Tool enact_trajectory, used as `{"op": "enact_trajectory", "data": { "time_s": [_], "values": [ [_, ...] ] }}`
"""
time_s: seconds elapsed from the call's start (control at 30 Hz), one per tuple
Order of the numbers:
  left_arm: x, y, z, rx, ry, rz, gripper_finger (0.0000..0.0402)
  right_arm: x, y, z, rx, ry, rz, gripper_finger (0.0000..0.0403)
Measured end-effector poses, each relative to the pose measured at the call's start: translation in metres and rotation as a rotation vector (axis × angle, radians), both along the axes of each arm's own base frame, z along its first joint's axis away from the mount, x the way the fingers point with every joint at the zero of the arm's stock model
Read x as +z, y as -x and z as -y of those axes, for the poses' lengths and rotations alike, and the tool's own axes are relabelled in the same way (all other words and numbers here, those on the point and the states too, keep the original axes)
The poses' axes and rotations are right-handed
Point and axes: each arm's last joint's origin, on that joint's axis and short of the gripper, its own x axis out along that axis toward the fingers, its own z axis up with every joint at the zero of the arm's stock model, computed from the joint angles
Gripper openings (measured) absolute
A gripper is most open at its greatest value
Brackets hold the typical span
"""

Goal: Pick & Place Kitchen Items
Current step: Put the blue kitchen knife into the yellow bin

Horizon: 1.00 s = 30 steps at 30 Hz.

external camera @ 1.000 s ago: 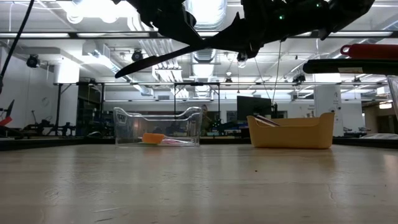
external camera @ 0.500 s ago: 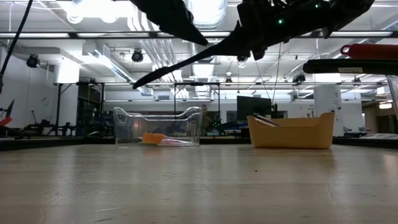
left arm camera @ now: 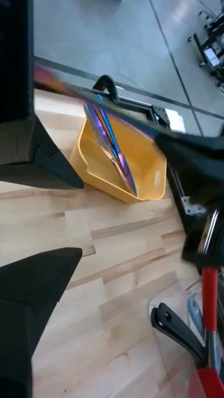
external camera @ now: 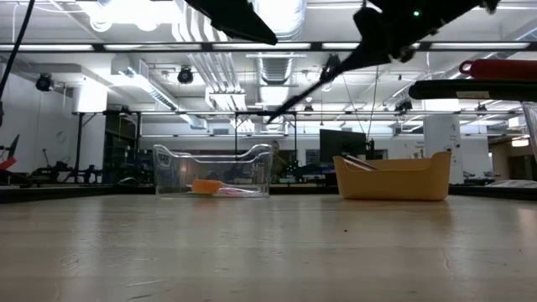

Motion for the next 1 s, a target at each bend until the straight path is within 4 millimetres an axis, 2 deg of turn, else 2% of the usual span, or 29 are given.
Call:
{"op": "enact_trajectory", "data": {
  "time_s": [0.13, 0.27, 0.6, 1.0],
  "values": [
    [-0.001, 0.0, 0.0, 0.002, 0.006, -0.007, 0.017, 0.001, 0.024, 0.002, -0.147, -0.014, -0.045, 0.0011],
    [-0.001, 0.001, 0.0, 0.003, 0.008, -0.015, 0.017, -0.003, 0.039, 0.004, -0.225, -0.062, -0.062, 0.0011],
    [-0.002, 0.001, 0.001, 0.009, 0.025, -0.019, 0.017, -0.031, 0.052, 0.005, -0.343, -0.049, -0.161, 0.0011],
    [-0.002, 0.001, 0.001, 0.011, 0.03, -0.022, 0.017, -0.064, 0.064, 0.005, -0.337, -0.149, -0.188, 0.0012]
  ]
}}
